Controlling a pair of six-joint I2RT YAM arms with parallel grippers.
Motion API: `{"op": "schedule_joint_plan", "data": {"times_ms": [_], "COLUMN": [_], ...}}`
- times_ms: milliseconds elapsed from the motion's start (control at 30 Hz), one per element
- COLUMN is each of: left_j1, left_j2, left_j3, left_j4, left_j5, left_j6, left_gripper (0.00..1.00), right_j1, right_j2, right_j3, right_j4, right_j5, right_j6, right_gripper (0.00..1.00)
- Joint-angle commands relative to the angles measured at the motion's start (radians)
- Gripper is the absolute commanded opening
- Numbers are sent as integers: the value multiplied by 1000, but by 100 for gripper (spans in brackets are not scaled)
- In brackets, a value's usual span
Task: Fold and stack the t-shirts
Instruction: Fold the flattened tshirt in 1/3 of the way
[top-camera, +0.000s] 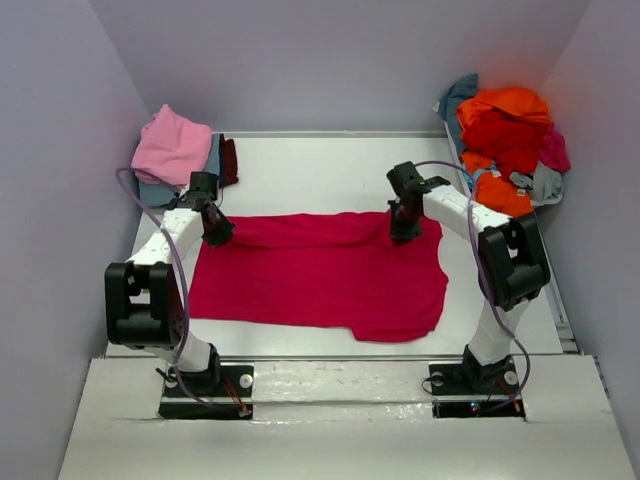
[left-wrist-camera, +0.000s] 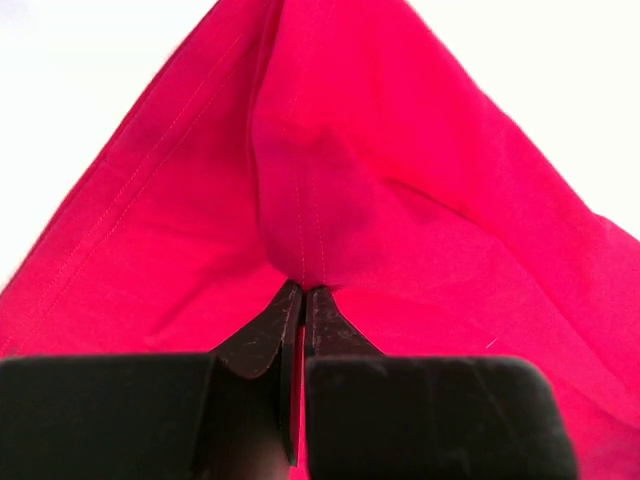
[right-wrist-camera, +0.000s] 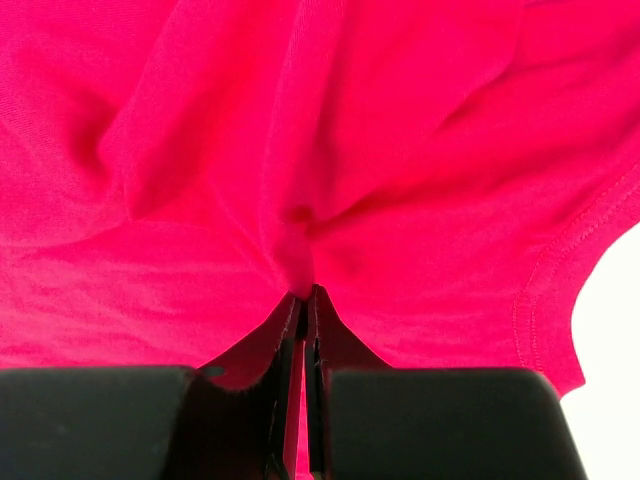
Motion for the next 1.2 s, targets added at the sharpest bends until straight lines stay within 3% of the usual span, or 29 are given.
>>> {"op": "schedule_joint_plan", "data": {"times_ms": [0, 100, 133, 200, 233, 367, 467, 567, 633, 767, 867, 1167], "left_j1": [4, -5, -16, -16, -16, -16, -25, -25, -34, -43, -62, -85], "left_j2": [-50, -100, -117, -174, -209, -214, -90, 54, 247, 436, 505, 526], "left_j3": [-42, -80, -80, -70, -58, 74, 290, 413, 545, 761, 805, 710], "left_j4": [16, 38, 24, 6, -20, -63, -79, -129, -193, -312, -364, -320], "left_j5": [0, 20, 11, -11, -22, -88, -100, -128, -97, -31, -16, -43], "left_j6": [-41, -66, -75, -96, -101, -86, -9, 34, 75, 112, 124, 172], "left_gripper": [14, 37, 50, 58, 69, 93, 93, 93, 91, 91, 90, 90], "right_j1": [9, 9, 9, 9, 9, 9, 9, 9, 9, 9, -5, -55], "right_j2": [32, 32, 32, 21, 13, -26, -68, -76, -54, -2, 39, 127], "right_j3": [66, 95, 107, 104, 90, 67, 6, -3, 44, 168, 243, 282], "right_j4": [16, 1, -3, -1, 4, 19, 87, 95, 37, -69, -119, -129], "right_j5": [-5, 21, 47, 53, 53, 41, 1, 25, 64, 136, 179, 197], "right_j6": [-27, -27, -18, -13, -7, -1, 11, 33, 51, 85, 119, 192], "right_gripper": [7, 13, 16, 29, 37, 56, 62, 64, 64, 66, 66, 65]}}
